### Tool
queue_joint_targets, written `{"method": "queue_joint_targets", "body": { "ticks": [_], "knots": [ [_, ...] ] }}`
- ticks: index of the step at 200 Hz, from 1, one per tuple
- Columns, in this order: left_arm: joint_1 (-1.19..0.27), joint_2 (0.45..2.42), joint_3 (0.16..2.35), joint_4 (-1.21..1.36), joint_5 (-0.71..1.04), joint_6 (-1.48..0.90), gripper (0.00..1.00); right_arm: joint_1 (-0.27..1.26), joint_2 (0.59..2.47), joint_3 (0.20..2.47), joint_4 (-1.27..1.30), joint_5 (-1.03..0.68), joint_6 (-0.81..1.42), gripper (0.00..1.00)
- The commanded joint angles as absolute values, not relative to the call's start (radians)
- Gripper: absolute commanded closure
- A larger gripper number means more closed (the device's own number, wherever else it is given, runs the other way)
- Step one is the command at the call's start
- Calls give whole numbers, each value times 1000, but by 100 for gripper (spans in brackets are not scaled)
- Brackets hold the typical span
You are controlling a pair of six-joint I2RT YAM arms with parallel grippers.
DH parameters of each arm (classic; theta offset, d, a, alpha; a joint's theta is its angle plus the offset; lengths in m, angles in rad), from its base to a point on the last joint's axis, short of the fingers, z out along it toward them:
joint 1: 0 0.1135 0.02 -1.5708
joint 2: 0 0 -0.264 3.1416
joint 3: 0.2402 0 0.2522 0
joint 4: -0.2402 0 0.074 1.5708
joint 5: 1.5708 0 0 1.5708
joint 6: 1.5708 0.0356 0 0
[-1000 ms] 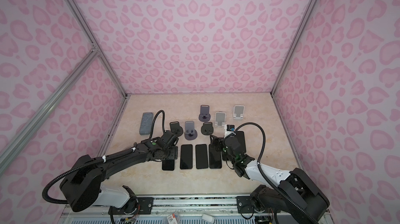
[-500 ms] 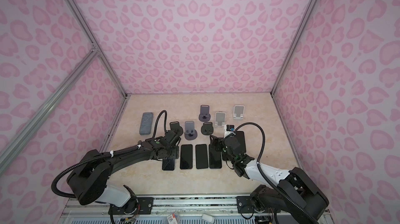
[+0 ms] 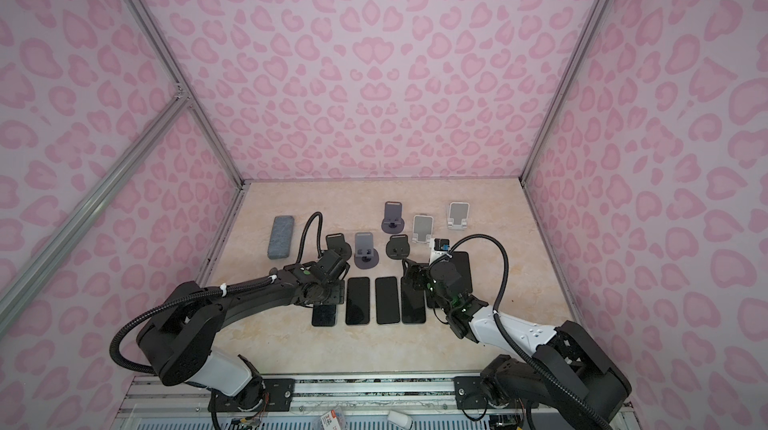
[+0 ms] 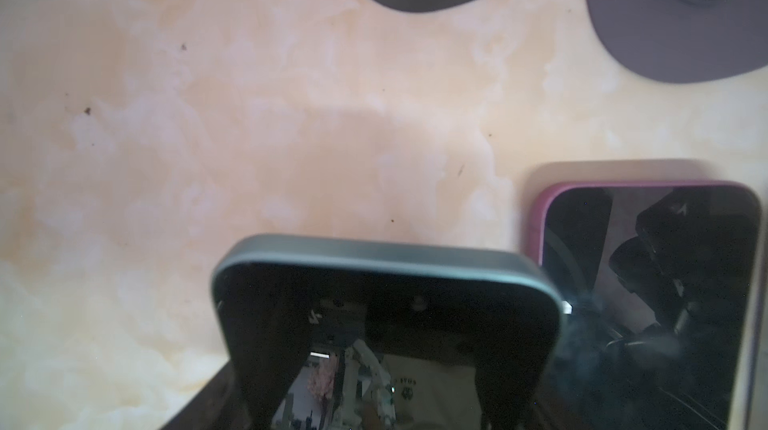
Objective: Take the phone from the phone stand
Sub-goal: 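Carry the teal-edged phone nearer and lower it beside the purple-edged phone, then set the teal-edged phone flat and open the left gripper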
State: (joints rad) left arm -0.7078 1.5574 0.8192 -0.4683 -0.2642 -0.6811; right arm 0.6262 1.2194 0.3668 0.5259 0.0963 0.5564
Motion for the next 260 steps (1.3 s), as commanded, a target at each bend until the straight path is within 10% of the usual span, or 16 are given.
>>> {"method": "queue_joint_targets", "body": {
  "ticks": [1, 260],
  "knots": [
    [-709, 1573, 828, -423, -271, -704, 32, 626, 1216, 368, 517, 104, 551, 8],
    [-709, 1627, 845, -454, -261, -716, 22, 626, 1215, 376, 496, 107, 550, 8]
  ]
}}
